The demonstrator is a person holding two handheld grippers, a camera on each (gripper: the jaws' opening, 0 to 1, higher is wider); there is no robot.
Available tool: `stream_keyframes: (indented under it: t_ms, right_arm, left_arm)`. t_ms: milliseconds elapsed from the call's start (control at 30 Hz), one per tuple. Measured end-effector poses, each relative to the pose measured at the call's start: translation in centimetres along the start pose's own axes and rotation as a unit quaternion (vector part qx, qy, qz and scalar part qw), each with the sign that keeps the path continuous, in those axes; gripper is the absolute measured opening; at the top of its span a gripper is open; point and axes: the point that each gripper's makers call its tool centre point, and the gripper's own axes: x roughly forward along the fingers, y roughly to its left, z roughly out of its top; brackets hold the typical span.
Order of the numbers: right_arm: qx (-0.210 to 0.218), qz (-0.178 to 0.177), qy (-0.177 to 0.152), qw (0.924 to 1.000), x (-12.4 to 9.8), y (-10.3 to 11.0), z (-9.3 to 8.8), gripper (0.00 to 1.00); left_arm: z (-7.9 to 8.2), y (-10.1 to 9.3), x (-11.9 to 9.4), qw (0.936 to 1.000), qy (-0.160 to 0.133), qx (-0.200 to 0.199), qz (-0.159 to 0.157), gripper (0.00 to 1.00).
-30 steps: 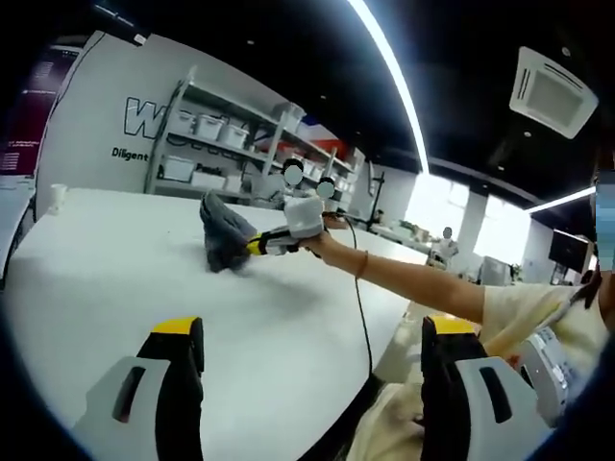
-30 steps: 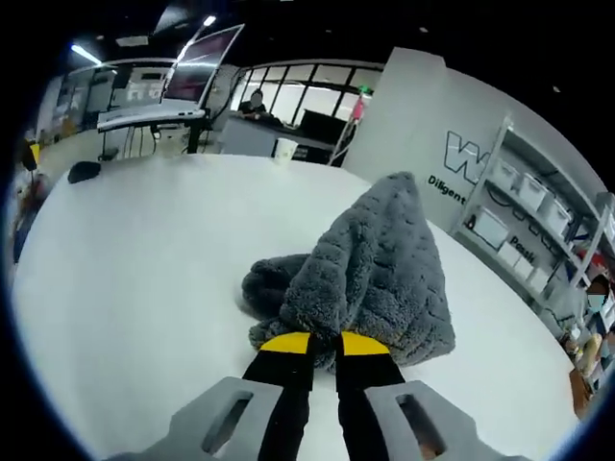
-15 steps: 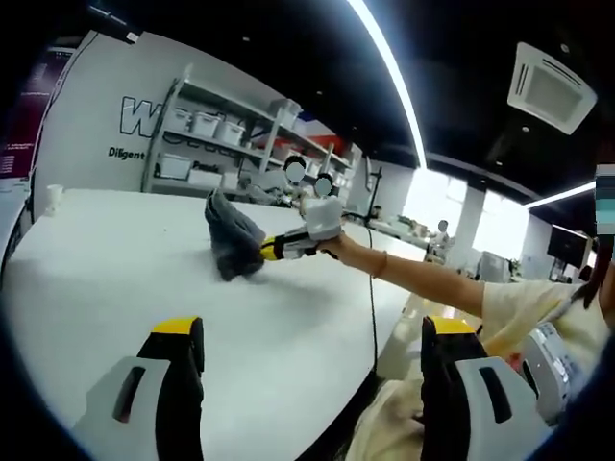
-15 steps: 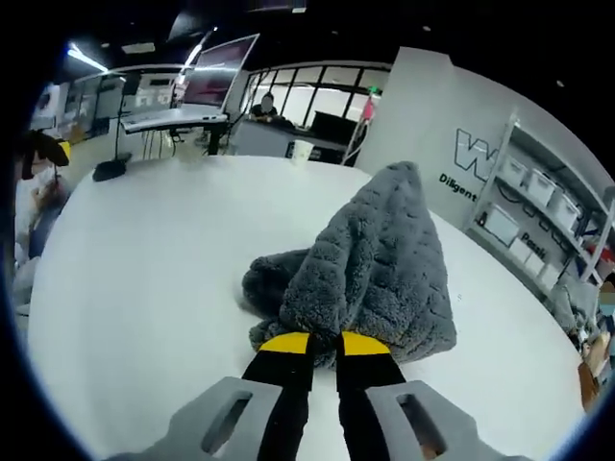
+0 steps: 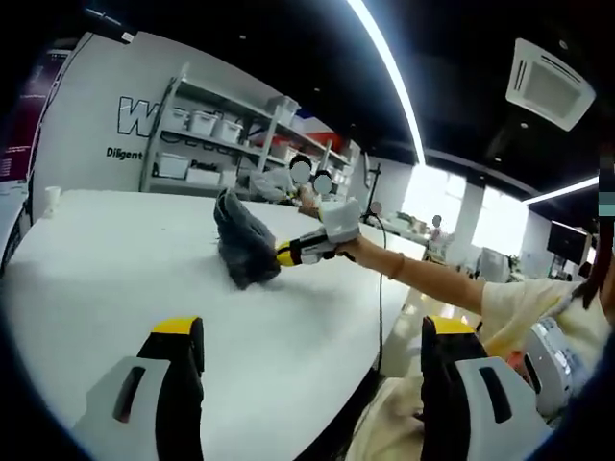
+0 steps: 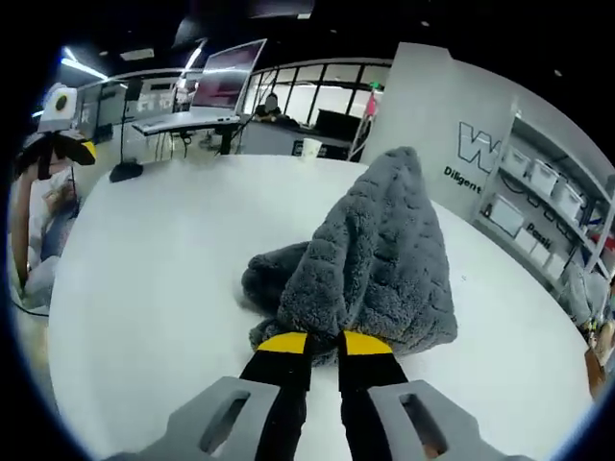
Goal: Open the folded towel by lifting each exposed corner and separating the folded layers until the towel lies flat within the target outline without major curled edges
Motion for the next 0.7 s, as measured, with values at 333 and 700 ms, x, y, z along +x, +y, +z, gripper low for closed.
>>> stream_keyframes:
  t_ms: [333,700]
  right_arm:
    - [-0.031,-0.01,-0.002,0.9995,-1.5,1.5,-0.8,0.07]
    - [-0.025,-0.016,-0.011,0.9995,-2.7,2.8,-0.9,0.08]
  left_arm:
    - [0.0,-0.3,0.0,1.0,-0.001,0.003,-0.002,0.92]
    - [-0.2,-0.1,0.3,0.9999,0.005,0.012,0.012,0.92]
